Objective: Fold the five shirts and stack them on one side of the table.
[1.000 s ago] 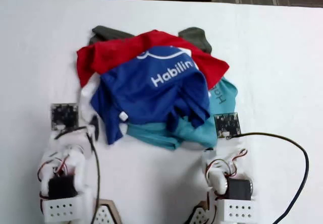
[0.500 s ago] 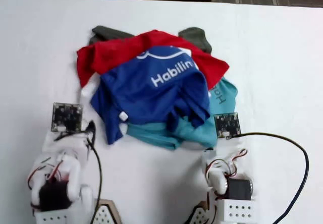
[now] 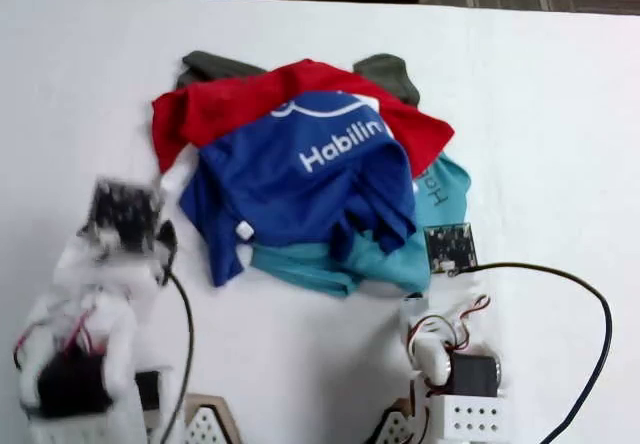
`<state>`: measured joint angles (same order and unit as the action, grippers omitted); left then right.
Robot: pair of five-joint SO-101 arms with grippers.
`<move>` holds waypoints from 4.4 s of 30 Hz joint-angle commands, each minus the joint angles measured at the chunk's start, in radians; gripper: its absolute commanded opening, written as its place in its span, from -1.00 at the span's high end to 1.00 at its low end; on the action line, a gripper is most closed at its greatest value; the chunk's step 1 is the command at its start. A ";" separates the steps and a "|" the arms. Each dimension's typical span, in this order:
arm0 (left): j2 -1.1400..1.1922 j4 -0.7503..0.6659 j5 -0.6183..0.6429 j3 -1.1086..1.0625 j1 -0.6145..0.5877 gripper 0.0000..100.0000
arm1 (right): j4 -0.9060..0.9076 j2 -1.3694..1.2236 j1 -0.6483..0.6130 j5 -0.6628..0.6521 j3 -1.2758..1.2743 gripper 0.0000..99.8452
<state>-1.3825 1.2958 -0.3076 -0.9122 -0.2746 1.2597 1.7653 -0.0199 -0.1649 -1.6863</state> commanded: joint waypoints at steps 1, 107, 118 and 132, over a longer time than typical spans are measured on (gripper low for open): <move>0.345 0.028 0.035 0.225 -0.003 0.59 | -0.004 0.004 -0.002 -0.006 -0.008 0.58; 2.271 0.419 0.114 2.577 -0.804 0.94 | 0.282 -1.214 0.065 -0.206 1.547 0.57; 2.071 0.394 -0.031 2.577 -0.919 0.44 | 0.282 -1.214 0.065 -0.206 1.447 0.57; 1.942 0.486 0.061 2.278 -0.270 0.40 | 0.257 -1.205 0.076 -0.203 1.407 0.57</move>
<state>0.6168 1.7699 -0.2770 1.4968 -0.7396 1.5298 0.5531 0.0506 -0.3721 -0.2823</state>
